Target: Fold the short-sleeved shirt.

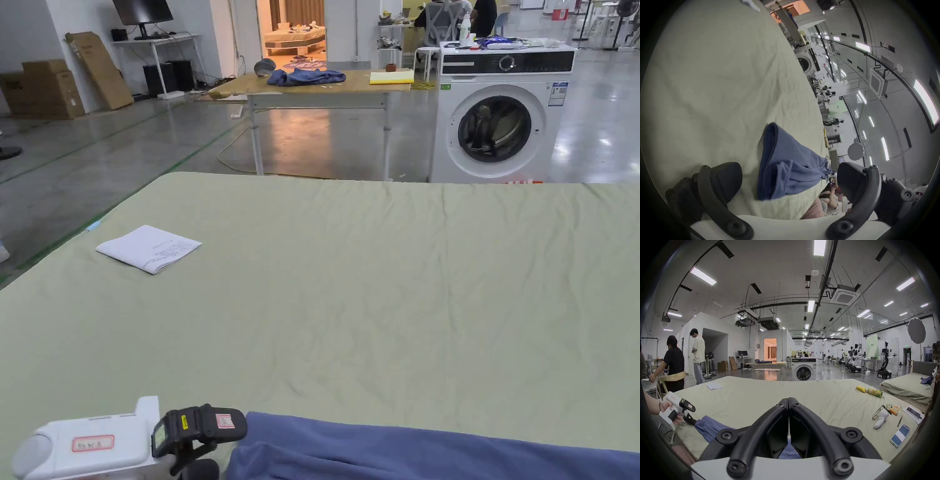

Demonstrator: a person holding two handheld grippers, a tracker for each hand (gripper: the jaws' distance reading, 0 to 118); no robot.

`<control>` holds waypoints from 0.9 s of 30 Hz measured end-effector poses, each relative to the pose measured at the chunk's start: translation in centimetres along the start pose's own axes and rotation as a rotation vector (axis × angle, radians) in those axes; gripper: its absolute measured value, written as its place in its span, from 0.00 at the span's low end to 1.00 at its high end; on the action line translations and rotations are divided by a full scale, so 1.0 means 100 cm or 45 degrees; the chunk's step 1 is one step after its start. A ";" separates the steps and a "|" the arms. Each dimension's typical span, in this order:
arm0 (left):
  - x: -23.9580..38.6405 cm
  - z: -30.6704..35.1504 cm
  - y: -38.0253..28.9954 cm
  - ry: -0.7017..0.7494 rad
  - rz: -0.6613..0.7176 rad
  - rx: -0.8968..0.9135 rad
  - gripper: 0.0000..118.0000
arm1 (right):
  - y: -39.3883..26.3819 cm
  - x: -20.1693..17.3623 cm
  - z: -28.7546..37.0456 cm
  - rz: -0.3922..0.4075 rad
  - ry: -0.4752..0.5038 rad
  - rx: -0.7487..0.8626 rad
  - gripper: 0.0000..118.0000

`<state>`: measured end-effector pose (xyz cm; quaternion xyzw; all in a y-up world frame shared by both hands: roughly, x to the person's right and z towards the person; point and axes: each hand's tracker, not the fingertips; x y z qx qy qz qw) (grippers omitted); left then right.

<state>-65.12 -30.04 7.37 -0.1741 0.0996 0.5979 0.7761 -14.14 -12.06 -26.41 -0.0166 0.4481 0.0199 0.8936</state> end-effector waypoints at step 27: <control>0.114 0.053 -0.026 0.982 -0.670 0.169 0.00 | 0.008 -0.005 -0.009 -0.049 0.136 -0.081 0.00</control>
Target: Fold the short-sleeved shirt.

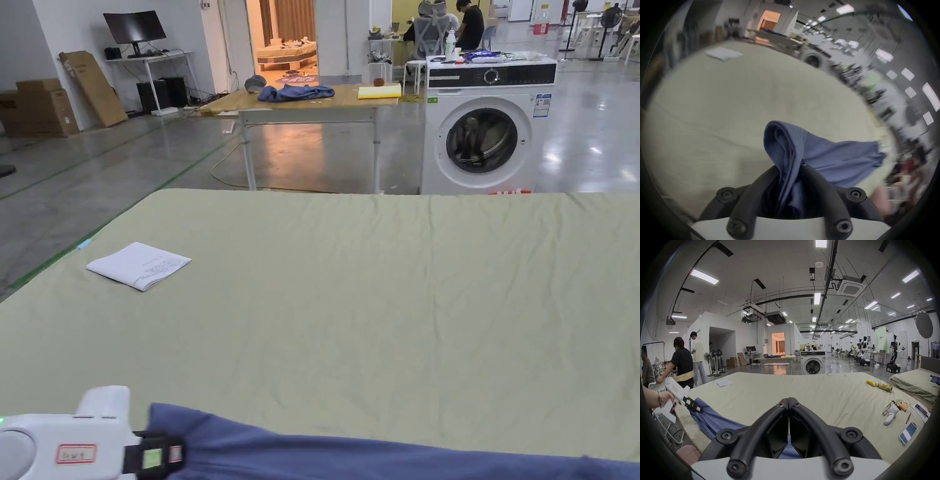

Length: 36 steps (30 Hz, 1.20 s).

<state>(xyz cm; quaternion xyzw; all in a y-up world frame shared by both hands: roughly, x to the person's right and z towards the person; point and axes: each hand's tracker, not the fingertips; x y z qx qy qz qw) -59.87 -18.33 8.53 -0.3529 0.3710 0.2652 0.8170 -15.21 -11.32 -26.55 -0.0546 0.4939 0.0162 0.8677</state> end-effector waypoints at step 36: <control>0.250 -0.074 -0.039 -0.579 -0.286 -0.098 0.00 | -0.013 0.031 0.016 -0.076 -0.047 -0.053 0.00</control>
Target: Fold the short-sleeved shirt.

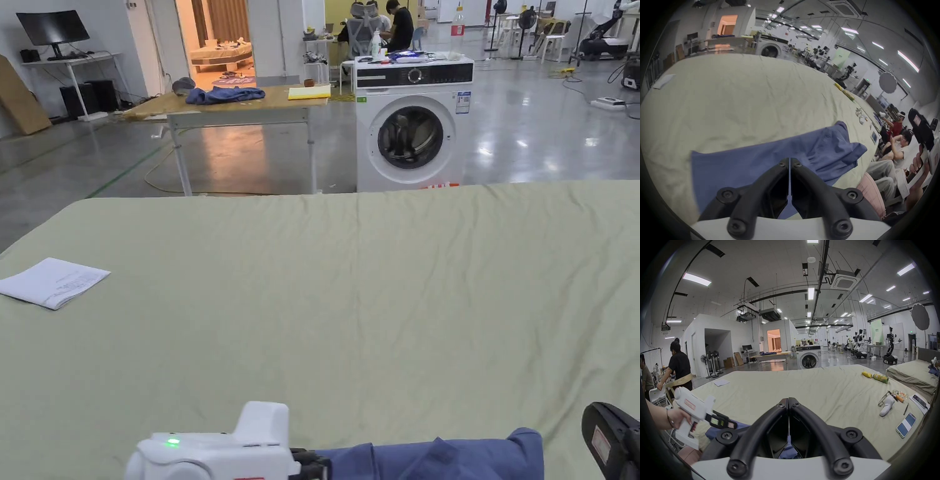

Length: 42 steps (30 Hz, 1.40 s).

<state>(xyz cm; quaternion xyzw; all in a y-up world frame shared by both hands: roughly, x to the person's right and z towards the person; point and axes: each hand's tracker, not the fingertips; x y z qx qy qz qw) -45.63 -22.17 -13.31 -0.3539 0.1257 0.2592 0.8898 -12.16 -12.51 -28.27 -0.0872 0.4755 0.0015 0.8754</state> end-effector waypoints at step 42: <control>-0.204 0.002 -0.050 -0.889 0.853 0.063 0.92 | 0.008 -0.034 -0.008 0.120 0.066 -0.108 0.00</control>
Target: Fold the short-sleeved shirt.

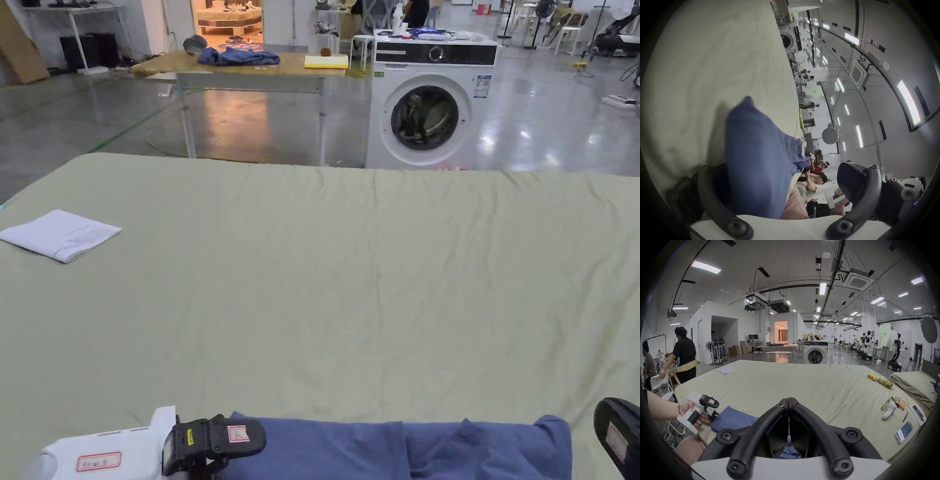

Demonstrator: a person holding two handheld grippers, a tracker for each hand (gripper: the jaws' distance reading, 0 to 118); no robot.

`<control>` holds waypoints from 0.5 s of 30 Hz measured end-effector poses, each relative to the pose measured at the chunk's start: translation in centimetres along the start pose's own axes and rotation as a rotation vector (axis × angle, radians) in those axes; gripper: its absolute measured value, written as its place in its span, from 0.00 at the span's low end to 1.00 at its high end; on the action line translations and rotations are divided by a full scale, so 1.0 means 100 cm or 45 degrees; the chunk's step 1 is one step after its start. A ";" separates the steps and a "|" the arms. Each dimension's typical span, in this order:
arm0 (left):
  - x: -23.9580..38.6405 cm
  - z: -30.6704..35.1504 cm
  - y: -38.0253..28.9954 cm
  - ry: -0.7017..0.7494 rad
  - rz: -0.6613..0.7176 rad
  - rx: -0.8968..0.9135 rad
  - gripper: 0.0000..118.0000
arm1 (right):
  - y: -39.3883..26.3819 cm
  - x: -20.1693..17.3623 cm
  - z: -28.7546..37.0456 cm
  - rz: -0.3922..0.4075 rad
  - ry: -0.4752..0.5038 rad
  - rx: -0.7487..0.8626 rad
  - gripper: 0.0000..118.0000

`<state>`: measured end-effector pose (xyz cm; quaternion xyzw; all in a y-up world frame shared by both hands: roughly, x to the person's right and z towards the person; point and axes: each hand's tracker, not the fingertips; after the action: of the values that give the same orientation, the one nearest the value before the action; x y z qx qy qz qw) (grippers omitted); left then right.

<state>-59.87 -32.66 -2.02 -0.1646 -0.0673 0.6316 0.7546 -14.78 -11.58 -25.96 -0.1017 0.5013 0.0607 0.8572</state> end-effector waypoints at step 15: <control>0.019 0.009 -0.015 0.421 -0.135 0.009 0.03 | -0.007 0.003 -0.006 -0.106 -0.002 -0.056 0.00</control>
<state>-58.41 -30.92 -0.88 -0.2598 0.0514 0.5554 0.7883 -14.98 -12.43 -26.45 -0.1412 0.4943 0.0360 0.8570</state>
